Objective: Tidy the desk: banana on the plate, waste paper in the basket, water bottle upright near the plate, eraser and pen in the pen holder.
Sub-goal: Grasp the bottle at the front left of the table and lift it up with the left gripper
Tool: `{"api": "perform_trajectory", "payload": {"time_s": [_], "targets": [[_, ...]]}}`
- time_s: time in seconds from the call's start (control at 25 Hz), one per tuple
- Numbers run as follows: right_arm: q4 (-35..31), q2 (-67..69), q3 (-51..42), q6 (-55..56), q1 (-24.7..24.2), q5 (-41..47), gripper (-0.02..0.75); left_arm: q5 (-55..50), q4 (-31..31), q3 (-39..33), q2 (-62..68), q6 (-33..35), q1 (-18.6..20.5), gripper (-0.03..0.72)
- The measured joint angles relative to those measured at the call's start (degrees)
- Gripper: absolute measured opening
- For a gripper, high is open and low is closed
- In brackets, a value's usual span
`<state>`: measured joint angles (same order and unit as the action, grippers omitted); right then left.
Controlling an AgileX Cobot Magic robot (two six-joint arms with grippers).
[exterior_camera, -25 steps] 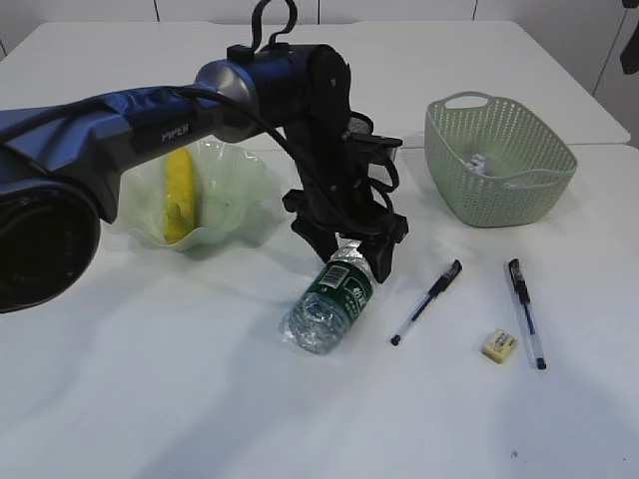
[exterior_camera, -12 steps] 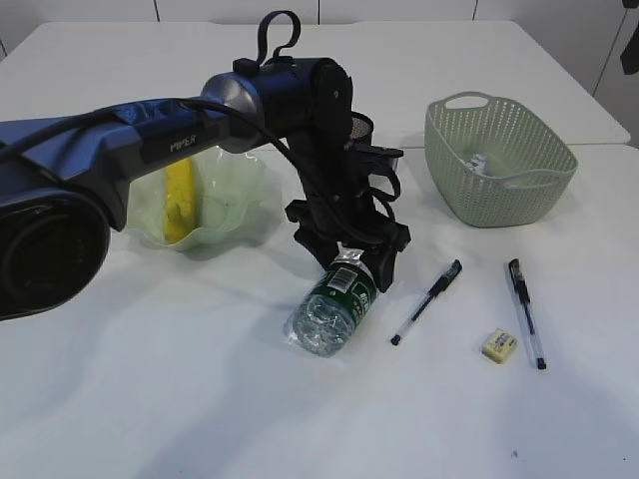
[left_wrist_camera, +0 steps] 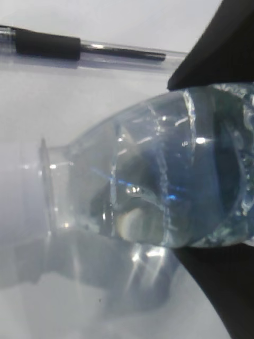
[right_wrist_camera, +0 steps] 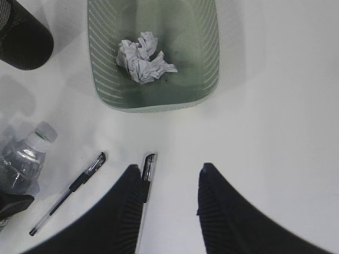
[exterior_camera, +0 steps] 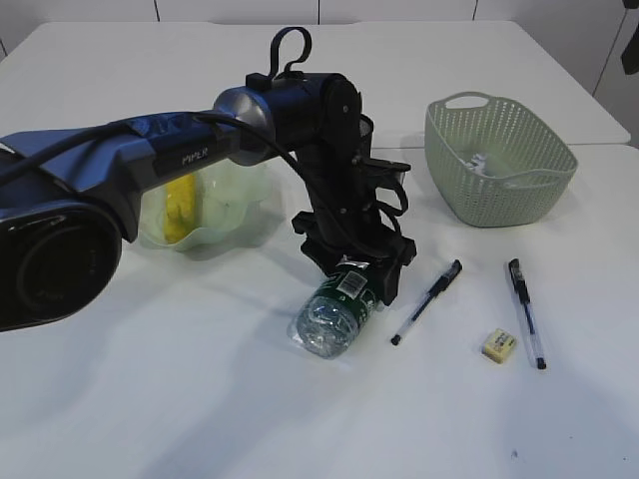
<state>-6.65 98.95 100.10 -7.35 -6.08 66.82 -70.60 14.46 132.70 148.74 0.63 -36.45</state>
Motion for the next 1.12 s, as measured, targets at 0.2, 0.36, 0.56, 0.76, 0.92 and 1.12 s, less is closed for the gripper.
{"api": "perform_trajectory", "payload": {"time_s": [0.2, 0.36, 0.56, 0.76, 0.92, 1.12], "targets": [[0.0, 0.0, 0.0, -0.1, 0.0, 0.0, 0.270, 0.0, -0.6, 0.6, 0.0, 0.0, 0.0, 0.437], [0.1, 0.0, 0.0, -0.2, 0.0, 0.0, 0.270, -0.1, -1.5, 2.2, 0.5, 0.0, 0.0, 0.382], [0.1, 0.0, 0.0, -0.4, 0.0, 0.0, 0.270, -0.1, -2.0, 5.9, 0.6, 0.0, 0.0, 0.375], [0.1, 0.0, 0.0, -0.4, 0.0, 0.0, 0.270, -0.4, -2.0, 9.5, 0.6, 0.0, 0.0, 0.374], [0.1, 0.0, 0.0, -0.4, 0.0, 0.0, 0.270, -0.5, -2.8, 11.8, 0.6, 0.0, 0.0, 0.374], [0.1, 0.0, 0.0, -0.4, 0.0, 0.0, 0.270, -0.6, -4.2, 14.4, 0.6, 0.0, 0.0, 0.374]]}}
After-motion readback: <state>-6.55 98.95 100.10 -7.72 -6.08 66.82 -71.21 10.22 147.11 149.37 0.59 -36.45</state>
